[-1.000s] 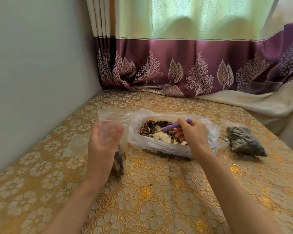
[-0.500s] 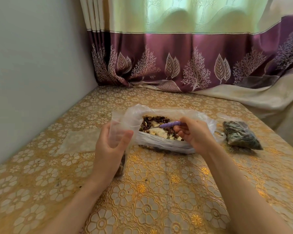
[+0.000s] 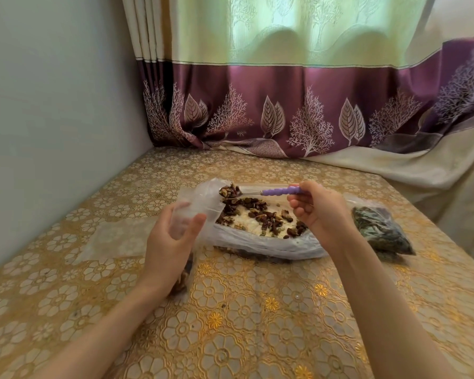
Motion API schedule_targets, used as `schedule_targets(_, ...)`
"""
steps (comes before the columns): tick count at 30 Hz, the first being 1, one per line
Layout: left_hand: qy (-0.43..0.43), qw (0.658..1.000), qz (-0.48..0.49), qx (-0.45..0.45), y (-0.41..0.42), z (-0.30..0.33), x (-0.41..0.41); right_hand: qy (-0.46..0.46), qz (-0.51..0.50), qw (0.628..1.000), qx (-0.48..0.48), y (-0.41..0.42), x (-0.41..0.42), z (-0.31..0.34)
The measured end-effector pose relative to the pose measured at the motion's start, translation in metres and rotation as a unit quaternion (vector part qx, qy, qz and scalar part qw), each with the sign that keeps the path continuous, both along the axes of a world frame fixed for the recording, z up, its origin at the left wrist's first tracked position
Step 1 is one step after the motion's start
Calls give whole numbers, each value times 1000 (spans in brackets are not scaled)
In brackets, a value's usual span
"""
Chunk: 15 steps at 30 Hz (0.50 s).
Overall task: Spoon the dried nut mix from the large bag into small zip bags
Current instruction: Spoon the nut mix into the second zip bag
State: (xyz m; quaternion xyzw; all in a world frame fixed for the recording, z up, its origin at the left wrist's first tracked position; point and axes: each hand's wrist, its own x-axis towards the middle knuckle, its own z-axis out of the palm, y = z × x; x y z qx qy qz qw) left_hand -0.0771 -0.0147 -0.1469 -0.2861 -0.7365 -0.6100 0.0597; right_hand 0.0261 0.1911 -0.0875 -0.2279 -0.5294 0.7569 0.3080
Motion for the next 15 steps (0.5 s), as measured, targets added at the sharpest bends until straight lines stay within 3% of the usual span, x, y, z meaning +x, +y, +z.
schedule_targets(8, 19, 1000, 3, 13, 12, -2, -12, 72, 27, 994, 82, -17, 10, 26)
schedule_targets(15, -6, 998, 5, 67, 12, 1, -6, 61, 101, 953, 281, -43, 7, 35)
